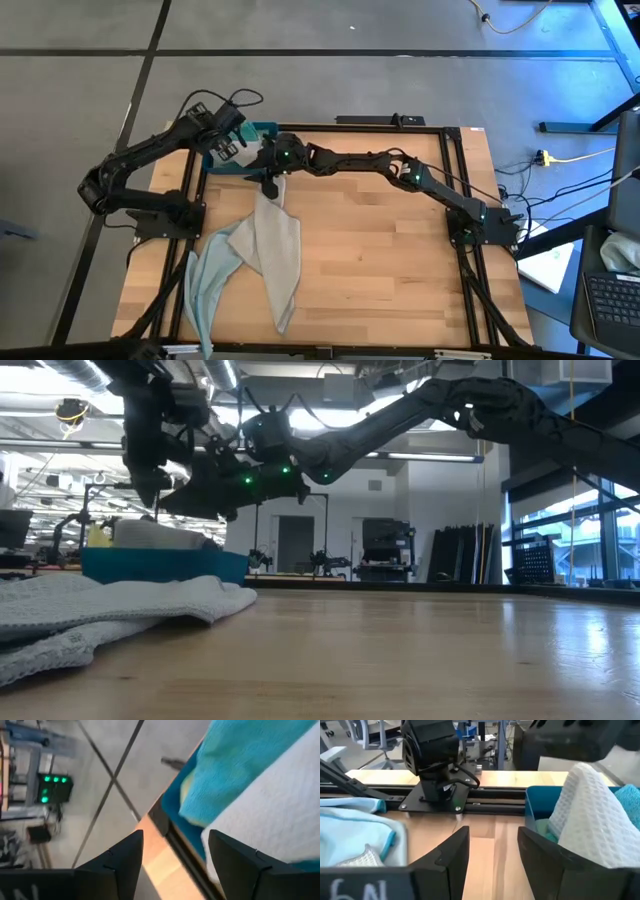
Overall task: Fold microfiber towels
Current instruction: Put the right gray towel into the blue bin
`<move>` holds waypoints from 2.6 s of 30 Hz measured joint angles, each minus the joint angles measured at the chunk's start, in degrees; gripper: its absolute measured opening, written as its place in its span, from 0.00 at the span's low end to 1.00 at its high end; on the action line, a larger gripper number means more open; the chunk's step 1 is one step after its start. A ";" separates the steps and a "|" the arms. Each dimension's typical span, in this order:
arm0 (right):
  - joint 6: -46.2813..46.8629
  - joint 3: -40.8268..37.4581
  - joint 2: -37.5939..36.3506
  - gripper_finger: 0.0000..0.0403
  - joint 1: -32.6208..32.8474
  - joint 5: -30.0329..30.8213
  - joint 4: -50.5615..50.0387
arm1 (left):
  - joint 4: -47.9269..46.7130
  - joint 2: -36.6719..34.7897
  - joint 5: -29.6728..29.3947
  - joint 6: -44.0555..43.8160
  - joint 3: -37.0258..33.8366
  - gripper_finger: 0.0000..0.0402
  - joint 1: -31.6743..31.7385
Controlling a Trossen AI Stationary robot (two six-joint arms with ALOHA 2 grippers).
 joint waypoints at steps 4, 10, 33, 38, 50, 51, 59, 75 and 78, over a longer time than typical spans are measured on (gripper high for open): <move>-0.06 -0.02 0.00 0.42 0.00 -0.19 -2.19 | -1.70 -1.78 0.87 0.94 0.30 0.54 -2.89; -1.68 -0.06 -0.51 0.42 -0.57 -1.98 -8.74 | -14.43 -7.80 24.64 -0.28 5.22 0.54 -9.41; -15.82 0.01 -16.25 0.42 -2.37 -28.48 -35.20 | 3.36 -0.75 25.25 9.64 -7.32 0.45 -9.83; -16.86 0.01 -16.20 0.42 -1.47 -28.43 -38.54 | 9.87 1.42 22.85 13.50 -7.32 0.45 -6.62; -19.50 -0.02 -16.19 0.42 -2.00 -28.41 -41.27 | 19.66 1.37 12.42 17.01 -4.35 0.44 -1.89; -19.55 -0.02 -16.19 0.42 -2.21 -28.44 -41.25 | 20.06 0.58 12.77 16.74 -3.54 0.44 -1.87; -19.86 -0.02 -16.19 0.42 -2.29 -28.34 -42.16 | 1.76 -2.15 38.82 13.12 2.19 0.44 -1.56; -21.52 -0.02 -16.36 0.42 1.14 -31.89 -42.15 | 18.62 12.54 17.11 19.55 -3.10 0.44 3.64; -21.52 -0.02 -16.37 0.42 1.97 -31.90 -42.27 | 23.70 13.71 17.32 20.18 -3.10 0.44 6.18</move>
